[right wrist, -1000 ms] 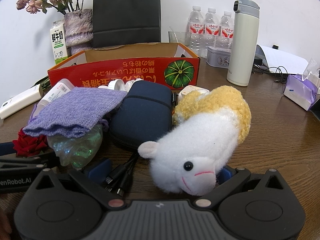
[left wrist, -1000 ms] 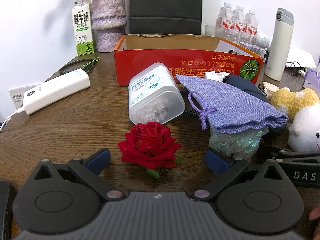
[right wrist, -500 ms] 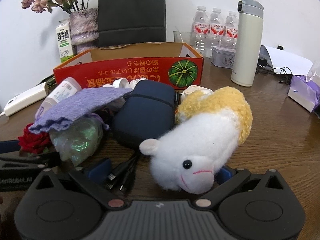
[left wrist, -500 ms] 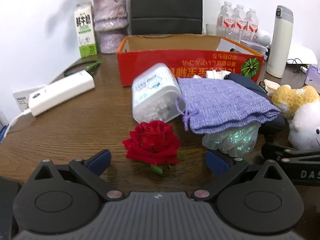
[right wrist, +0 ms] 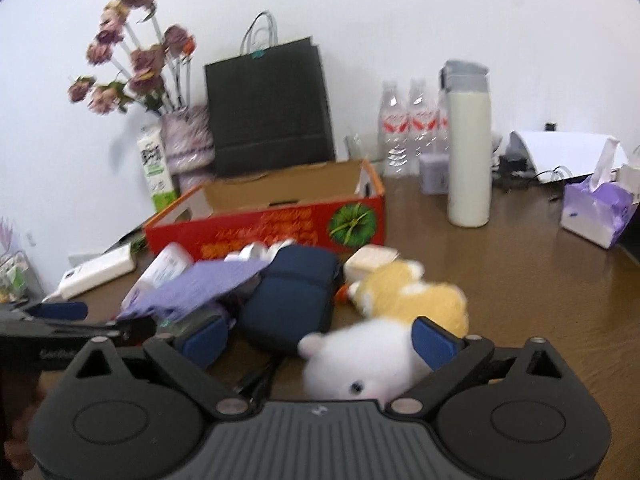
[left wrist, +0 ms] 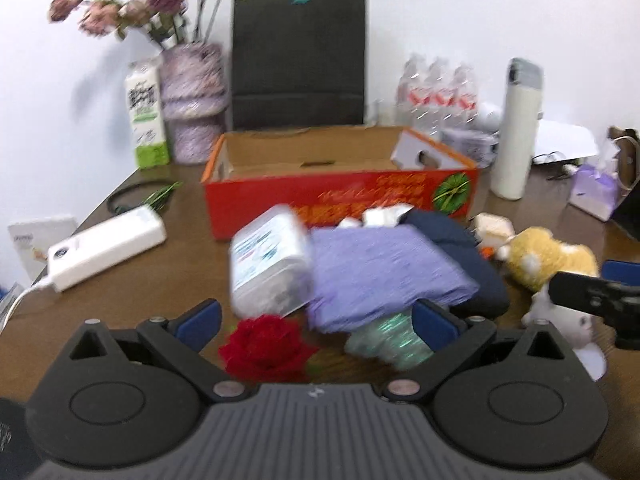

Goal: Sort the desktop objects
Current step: 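Grasp the white-and-yellow plush toy with the right gripper and lift it, then carry the plush toy into the box with right gripper while left carries purple pouch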

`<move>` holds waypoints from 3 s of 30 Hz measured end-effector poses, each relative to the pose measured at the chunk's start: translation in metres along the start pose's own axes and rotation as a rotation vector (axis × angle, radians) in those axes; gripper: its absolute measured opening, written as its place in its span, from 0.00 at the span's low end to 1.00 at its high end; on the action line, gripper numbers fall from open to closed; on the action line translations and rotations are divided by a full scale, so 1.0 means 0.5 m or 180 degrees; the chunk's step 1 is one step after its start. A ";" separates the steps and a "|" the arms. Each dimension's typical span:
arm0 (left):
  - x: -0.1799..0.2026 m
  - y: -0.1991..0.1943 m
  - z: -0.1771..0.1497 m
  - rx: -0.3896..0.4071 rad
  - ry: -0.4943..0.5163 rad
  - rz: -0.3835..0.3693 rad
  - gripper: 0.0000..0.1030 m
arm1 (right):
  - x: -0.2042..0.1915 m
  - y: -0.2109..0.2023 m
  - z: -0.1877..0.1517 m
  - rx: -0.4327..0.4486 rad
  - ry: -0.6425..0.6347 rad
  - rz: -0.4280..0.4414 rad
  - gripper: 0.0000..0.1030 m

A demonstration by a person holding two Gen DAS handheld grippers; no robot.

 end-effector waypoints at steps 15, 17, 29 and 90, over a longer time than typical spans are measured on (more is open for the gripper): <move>0.068 0.082 0.043 -0.0367 -0.0031 -0.0491 0.42 | 0.081 0.097 -0.034 -0.0515 0.0491 -0.0240 0.64; 0.074 0.070 0.039 -0.0345 0.0023 -0.0474 0.30 | 0.079 0.091 -0.035 -0.0486 0.0466 -0.0250 0.61; 0.062 -0.161 0.044 0.0289 0.0160 -0.0328 0.14 | 0.049 -0.070 -0.019 -0.0146 -0.0185 -0.0008 0.55; -0.234 0.519 0.338 -0.0771 -0.1016 0.0184 0.05 | -0.034 0.626 0.395 -0.0927 -0.0646 0.0119 0.42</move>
Point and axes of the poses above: each gripper's, at about its wrist camera, not at the fingertips, and y roughly the way its jaws point, x to its right, z to its top, the point moved 5 cm from there along y, roughly the way its jaws point, and after that the axes turned 3 degrees about y, right-handed, at the moved point
